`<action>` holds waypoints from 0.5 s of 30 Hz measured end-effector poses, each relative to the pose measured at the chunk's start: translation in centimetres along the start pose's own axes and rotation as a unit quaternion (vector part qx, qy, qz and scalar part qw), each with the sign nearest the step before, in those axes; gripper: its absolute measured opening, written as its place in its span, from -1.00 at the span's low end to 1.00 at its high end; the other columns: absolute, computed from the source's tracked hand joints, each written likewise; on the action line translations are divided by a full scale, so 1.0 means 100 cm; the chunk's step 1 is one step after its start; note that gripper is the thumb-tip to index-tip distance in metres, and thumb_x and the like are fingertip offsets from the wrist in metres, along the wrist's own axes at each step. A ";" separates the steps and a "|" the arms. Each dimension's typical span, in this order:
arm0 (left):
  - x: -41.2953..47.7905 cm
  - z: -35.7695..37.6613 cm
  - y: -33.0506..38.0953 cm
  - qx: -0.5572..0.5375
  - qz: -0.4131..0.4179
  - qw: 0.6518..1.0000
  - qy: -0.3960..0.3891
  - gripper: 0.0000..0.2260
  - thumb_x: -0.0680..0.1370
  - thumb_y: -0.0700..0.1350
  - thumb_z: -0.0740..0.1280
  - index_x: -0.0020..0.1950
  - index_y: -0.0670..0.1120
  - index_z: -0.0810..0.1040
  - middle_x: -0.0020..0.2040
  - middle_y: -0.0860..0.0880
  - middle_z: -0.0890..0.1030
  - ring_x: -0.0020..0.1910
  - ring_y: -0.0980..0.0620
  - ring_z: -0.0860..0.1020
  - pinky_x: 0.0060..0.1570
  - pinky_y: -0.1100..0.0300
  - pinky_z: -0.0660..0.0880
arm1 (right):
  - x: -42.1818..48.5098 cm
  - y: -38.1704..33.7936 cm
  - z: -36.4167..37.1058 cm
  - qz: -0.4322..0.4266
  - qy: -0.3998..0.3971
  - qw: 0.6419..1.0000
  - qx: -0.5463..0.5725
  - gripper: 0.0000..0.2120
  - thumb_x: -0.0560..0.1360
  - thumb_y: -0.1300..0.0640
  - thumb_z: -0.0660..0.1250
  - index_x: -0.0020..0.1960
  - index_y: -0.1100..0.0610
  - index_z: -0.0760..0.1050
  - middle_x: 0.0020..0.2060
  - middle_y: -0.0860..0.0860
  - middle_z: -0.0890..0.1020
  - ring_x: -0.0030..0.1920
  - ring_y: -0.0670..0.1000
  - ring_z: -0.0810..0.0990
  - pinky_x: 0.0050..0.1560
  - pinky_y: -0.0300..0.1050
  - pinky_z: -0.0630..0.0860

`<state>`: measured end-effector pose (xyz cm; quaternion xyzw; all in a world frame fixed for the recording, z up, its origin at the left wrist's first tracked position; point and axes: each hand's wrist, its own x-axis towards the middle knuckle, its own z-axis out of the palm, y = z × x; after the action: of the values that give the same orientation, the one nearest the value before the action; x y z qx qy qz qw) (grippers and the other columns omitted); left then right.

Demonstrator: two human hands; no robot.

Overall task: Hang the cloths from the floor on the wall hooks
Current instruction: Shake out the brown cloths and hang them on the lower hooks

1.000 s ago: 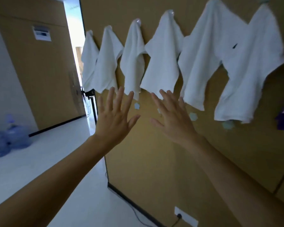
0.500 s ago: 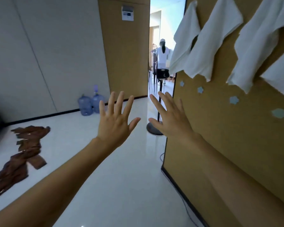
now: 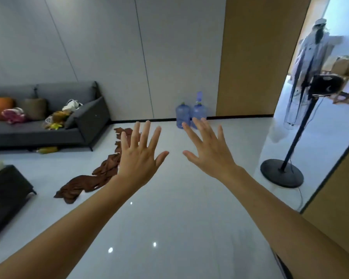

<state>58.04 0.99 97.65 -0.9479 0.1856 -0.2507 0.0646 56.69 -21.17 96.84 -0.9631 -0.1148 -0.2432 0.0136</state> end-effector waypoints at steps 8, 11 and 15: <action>0.029 0.067 -0.081 0.042 -0.113 0.992 -0.048 -0.35 0.57 0.32 -0.13 0.57 -0.01 0.11 0.57 -0.16 0.08 0.54 -0.24 0.04 0.41 -0.30 0.05 | 0.127 -0.038 0.094 -0.106 -0.035 0.991 0.069 -0.28 0.58 -0.26 0.08 0.58 -0.07 -0.18 0.58 0.09 -0.03 0.57 0.16 -0.08 0.48 0.34 -0.10; 0.038 0.098 -0.116 0.045 -0.148 0.986 -0.059 -0.36 0.59 0.32 -0.13 0.56 -0.02 0.14 0.55 -0.16 0.14 0.52 -0.25 0.09 0.39 -0.31 0.12 | 0.172 -0.062 0.131 -0.138 -0.041 0.985 0.092 -0.30 0.58 -0.27 0.03 0.58 -0.08 -0.19 0.58 0.09 -0.02 0.57 0.15 -0.09 0.47 0.34 -0.12; 0.050 0.146 -0.171 0.050 -0.185 0.979 -0.075 -0.37 0.58 0.28 -0.08 0.52 -0.06 0.24 0.51 -0.19 0.24 0.49 -0.27 0.18 0.33 -0.35 0.21 | 0.235 -0.099 0.185 -0.174 -0.042 0.979 0.094 -0.30 0.59 -0.25 0.07 0.58 -0.07 -0.17 0.58 0.09 0.00 0.57 0.15 -0.07 0.47 0.32 -0.13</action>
<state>74.83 15.26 91.01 -0.9776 -0.0109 -0.1950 0.0781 83.14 -4.99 91.28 -0.9322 -0.3034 -0.1889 0.0570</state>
